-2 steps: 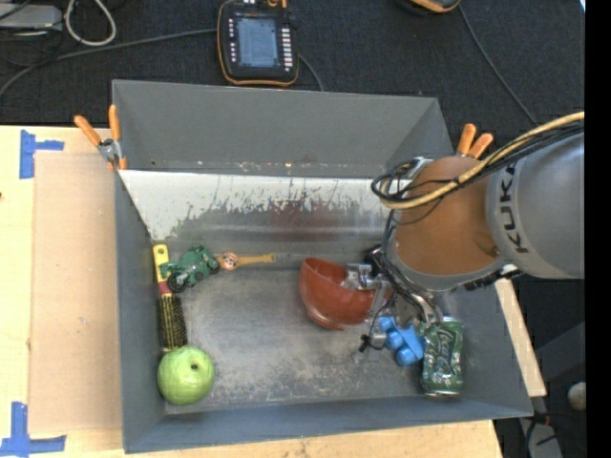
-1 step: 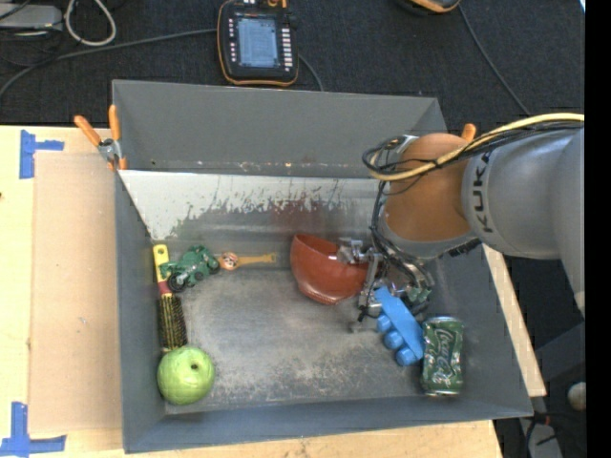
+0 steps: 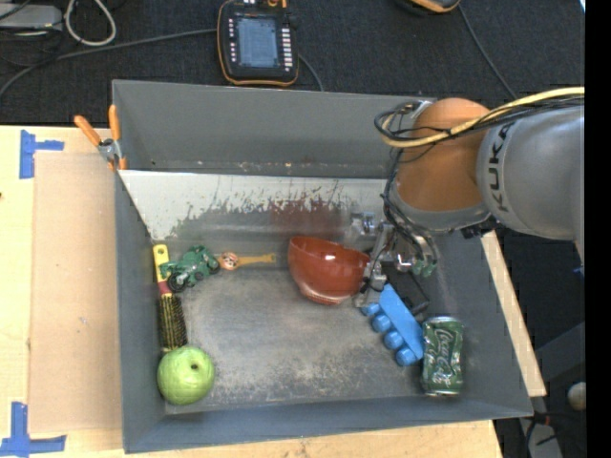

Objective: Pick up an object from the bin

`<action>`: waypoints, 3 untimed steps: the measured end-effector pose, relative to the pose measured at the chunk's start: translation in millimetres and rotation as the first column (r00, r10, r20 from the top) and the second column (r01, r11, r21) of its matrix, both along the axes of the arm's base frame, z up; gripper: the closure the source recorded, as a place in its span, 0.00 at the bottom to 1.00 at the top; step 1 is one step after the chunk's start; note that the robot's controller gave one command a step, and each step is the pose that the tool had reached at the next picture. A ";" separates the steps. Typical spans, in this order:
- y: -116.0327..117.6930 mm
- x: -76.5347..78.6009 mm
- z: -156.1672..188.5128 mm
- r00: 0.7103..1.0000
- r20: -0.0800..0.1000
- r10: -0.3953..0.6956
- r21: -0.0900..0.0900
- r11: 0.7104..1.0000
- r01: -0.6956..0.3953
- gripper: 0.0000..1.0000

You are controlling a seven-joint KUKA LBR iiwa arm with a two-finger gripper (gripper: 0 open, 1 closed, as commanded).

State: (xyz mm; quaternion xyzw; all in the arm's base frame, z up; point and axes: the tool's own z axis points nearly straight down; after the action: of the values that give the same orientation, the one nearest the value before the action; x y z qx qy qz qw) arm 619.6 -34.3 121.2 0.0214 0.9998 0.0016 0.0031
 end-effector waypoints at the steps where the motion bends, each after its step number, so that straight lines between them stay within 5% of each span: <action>1: 33.0 -23.4 -22.7 0.997 -0.023 -0.076 0.001 0.997 0.076 0.00; 2: 49.9 -12.0 -47.6 0.992 -0.056 -0.113 0.002 0.994 0.113 0.00; 3: 31.7 -25.4 -51.0 0.984 -0.044 -0.173 0.001 0.985 0.173 1.00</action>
Offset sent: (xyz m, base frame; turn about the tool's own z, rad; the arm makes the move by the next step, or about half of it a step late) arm -0.0044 0.0455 -0.0512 0.1119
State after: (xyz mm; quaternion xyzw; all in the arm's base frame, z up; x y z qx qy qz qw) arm 594.2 -2.5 70.2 0.1080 0.9940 0.0031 -0.0190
